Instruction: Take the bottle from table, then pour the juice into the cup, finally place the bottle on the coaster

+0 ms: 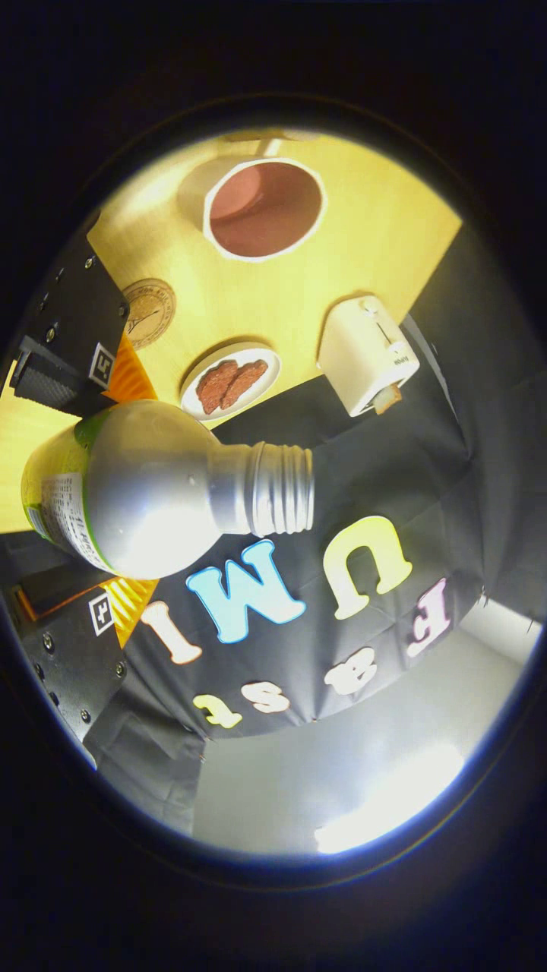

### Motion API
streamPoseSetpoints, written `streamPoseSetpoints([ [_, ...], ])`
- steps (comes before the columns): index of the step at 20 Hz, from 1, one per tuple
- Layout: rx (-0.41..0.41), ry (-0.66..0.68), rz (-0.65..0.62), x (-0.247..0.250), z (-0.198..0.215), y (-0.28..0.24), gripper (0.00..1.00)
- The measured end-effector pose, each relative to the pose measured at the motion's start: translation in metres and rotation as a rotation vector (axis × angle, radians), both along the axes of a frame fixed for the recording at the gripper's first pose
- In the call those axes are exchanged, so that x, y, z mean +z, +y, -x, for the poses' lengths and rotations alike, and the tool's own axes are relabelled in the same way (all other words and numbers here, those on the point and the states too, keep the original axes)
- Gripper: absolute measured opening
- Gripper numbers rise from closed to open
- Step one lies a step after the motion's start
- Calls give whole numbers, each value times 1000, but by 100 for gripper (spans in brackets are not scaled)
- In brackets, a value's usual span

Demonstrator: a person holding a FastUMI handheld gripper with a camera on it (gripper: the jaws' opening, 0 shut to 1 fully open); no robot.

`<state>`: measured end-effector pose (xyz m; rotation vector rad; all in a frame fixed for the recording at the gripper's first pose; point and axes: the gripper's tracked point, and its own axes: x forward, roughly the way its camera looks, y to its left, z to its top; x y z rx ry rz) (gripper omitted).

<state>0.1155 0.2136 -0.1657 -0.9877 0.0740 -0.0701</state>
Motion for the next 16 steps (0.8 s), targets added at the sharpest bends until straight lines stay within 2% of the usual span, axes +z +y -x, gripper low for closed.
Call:
streamPoseSetpoints([
  [8,60,58,-456,-3,-3,7,82],
  [13,151,145,-775,-3,0,27,82],
  [16,194,116,-1008,21,-3,25,81],
])
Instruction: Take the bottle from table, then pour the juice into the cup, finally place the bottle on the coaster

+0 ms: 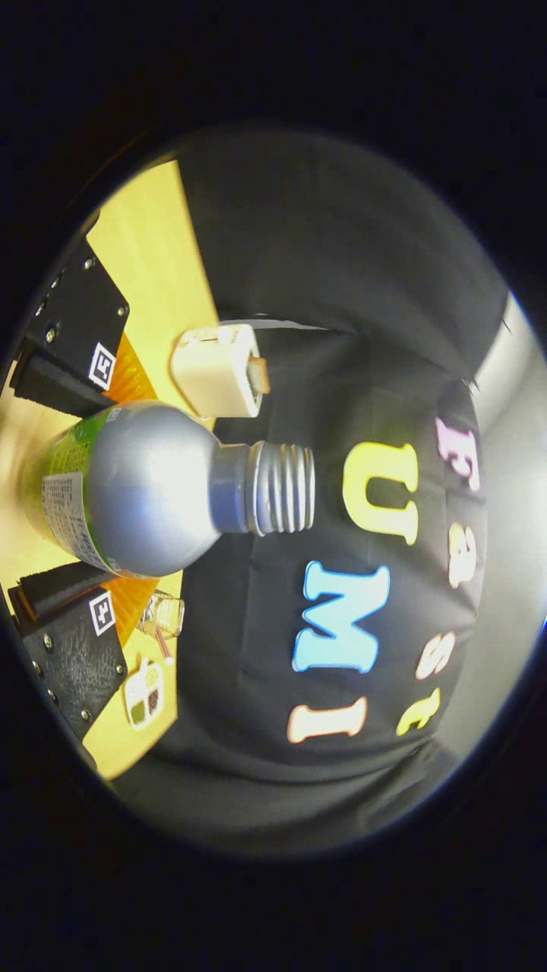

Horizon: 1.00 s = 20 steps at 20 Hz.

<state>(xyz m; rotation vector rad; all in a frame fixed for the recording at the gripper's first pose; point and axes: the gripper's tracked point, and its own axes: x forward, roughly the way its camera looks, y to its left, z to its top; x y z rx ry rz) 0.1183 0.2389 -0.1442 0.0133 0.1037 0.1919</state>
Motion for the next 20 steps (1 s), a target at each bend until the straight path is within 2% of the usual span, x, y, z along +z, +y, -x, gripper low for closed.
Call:
streamPoseSetpoints([
  [2,0,-2,-51,2,-10,-6,81],
  [11,-10,28,-29,-19,-30,-2,81],
  [20,-61,27,10,-64,-58,-6,82],
])
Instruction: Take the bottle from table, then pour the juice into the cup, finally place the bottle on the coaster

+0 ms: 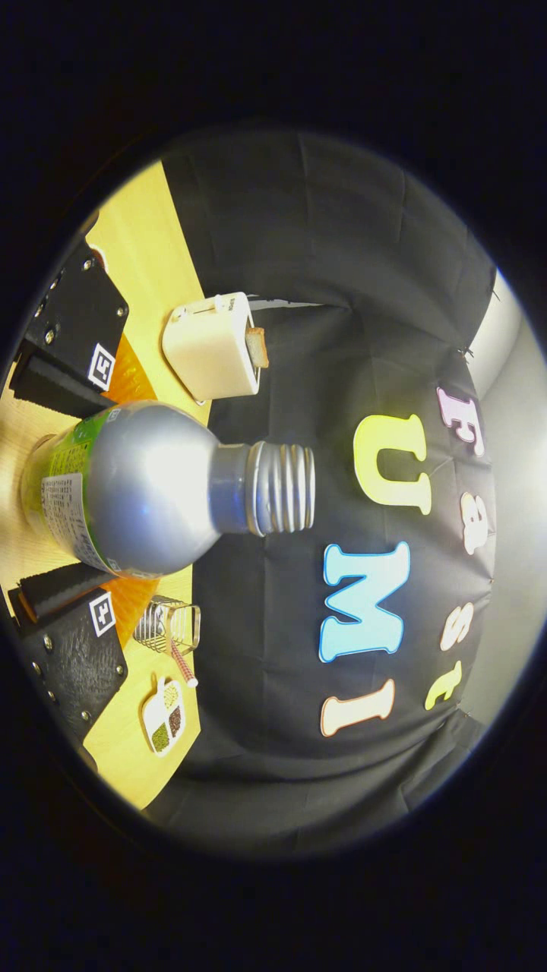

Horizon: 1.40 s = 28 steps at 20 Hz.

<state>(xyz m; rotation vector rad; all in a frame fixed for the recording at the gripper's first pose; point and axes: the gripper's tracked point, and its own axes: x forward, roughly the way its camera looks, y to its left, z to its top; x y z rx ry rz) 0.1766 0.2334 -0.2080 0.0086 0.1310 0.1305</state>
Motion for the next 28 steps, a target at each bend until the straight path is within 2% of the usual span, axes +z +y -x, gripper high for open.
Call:
streamPoseSetpoints([
  [5,-28,35,-6,-29,-22,2,82],
  [12,-39,53,-1,-55,-32,7,82],
  [21,-44,19,15,-61,-30,11,83],
  [24,-37,26,35,-64,-28,13,85],
  [26,-49,22,46,-62,-26,10,93],
  [28,-52,12,25,-51,-22,9,95],
])
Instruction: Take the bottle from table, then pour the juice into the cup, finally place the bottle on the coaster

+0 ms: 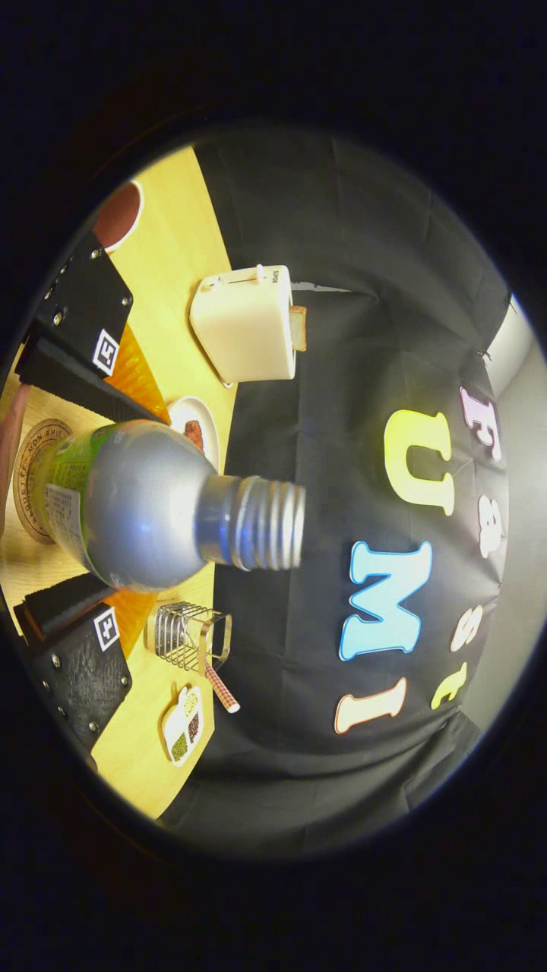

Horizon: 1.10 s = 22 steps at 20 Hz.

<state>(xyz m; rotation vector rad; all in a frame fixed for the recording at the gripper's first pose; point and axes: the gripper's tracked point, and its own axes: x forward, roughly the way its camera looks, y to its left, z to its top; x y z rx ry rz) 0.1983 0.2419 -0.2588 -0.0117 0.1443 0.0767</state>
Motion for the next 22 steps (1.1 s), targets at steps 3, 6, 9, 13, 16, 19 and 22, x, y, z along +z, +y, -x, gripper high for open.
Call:
streamPoseSetpoints([
  [3,-6,1,-27,24,16,-5,95],
  [6,2,-37,-6,65,36,-14,95],
  [9,7,-45,10,107,59,-27,95],
  [13,-8,-88,2,172,93,-60,95],
  [16,-67,-97,-1,204,114,-99,95],
  [19,-110,-110,-21,229,133,-139,95],
  [22,-160,-138,-19,241,151,-178,95],
])
